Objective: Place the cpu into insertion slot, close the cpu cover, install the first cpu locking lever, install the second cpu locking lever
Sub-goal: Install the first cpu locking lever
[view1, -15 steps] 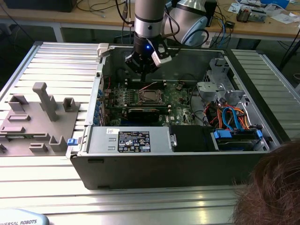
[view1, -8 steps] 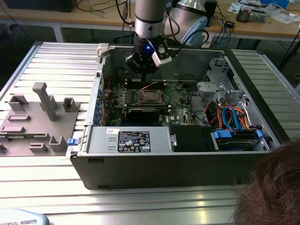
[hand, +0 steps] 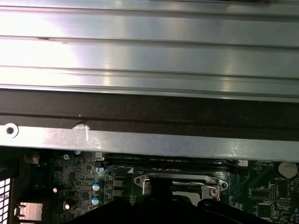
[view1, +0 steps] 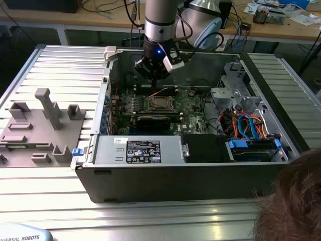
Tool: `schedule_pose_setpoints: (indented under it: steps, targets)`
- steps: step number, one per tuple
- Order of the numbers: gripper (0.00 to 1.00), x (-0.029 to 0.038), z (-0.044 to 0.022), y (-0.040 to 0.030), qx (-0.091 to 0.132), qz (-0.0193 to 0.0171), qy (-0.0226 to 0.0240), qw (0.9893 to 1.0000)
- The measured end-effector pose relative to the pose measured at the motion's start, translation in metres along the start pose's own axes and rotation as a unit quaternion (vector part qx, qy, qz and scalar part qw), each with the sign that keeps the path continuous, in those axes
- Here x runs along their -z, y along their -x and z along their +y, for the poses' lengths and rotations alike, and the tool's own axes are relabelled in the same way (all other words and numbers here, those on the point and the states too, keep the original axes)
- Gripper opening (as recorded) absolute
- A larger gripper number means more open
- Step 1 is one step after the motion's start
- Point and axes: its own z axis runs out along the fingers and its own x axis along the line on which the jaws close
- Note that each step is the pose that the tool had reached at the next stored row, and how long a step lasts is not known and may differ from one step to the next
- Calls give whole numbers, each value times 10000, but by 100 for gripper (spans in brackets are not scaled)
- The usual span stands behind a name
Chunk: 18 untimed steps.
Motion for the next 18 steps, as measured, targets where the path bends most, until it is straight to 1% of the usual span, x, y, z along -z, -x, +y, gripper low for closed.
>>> schedule_pose_setpoints:
  steps: [12,15,16,18]
  targets:
    - [11,-29,-3,44,0,0,0,10000]
    - [11,-47,-3,57,0,1,0,10000]
    - [11,-66,3,59,6,1,0,10000]
    - [11,-82,10,61,12,1,-1,10000]
